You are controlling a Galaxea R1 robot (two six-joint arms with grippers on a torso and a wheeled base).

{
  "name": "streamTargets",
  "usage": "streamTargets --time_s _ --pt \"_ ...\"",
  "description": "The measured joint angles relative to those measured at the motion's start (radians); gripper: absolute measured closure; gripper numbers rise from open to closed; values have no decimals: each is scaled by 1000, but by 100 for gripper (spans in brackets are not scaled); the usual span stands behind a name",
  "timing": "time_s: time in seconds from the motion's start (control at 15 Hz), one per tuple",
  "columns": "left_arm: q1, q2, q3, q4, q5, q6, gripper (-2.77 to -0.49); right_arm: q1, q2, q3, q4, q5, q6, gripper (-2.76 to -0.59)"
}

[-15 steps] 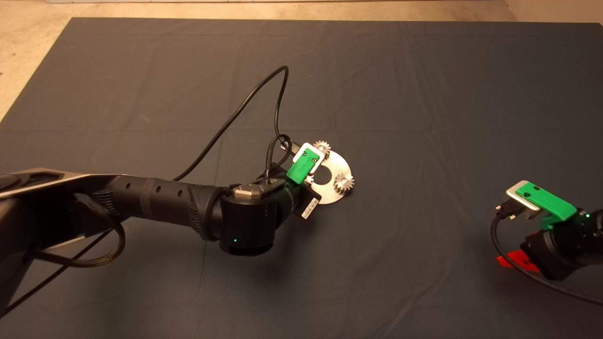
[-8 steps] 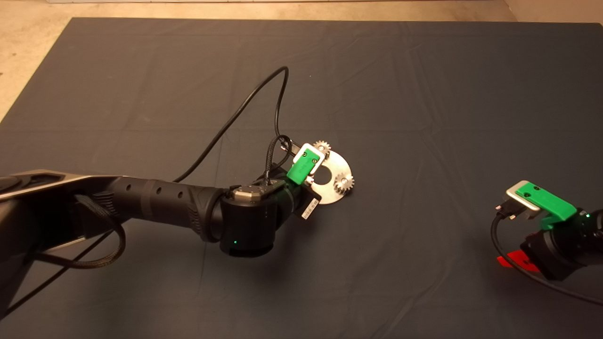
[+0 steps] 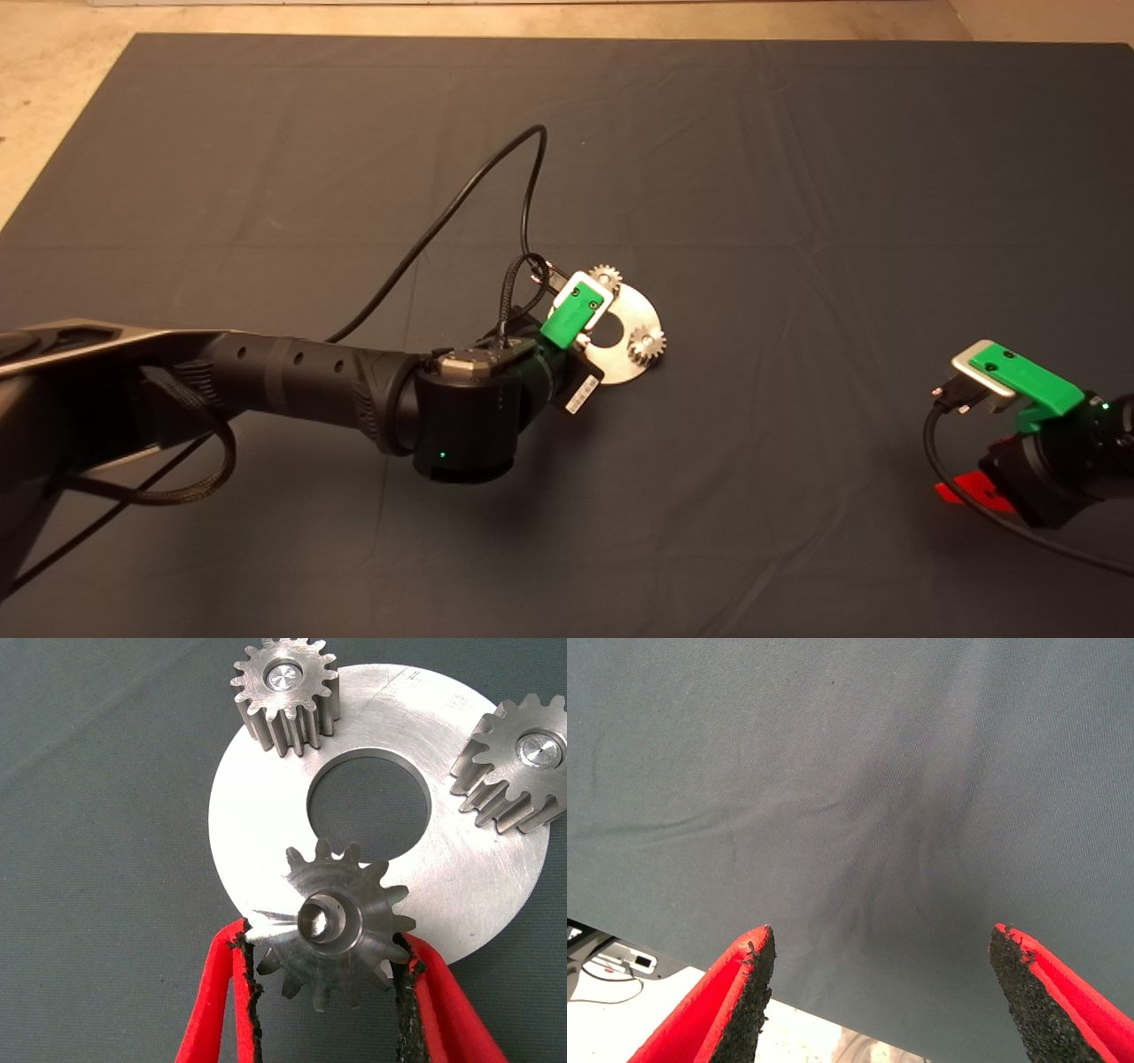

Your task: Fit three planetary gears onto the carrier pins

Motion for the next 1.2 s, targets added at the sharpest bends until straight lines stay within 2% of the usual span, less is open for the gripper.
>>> streamTargets --time_s 0.2,0.4,0.47,0.6,0.67,0.73,1.2 --pt "-12 -7 5 -46 -5 8 -65 0 0 0 0 0 0 -178" --pt "-22 -18 9 -79 -17 17 -65 0 0 0 0 0 -1 -178" --pt "-33 -24 9 -106 -30 23 -65 0 0 0 0 0 -1 -178" --pt "-76 -45 9 -208 -78 31 -64 0 0 0 0 0 -3 -178" --pt "-92 -59 9 -249 -95 37 -64 0 0 0 0 0 -3 -178" --pt "-98 -66 9 -263 -103 56 -64 0 0 0 0 0 -3 -178" --pt "-100 -64 9 -263 -99 67 -64 0 0 0 0 0 -3 -178"
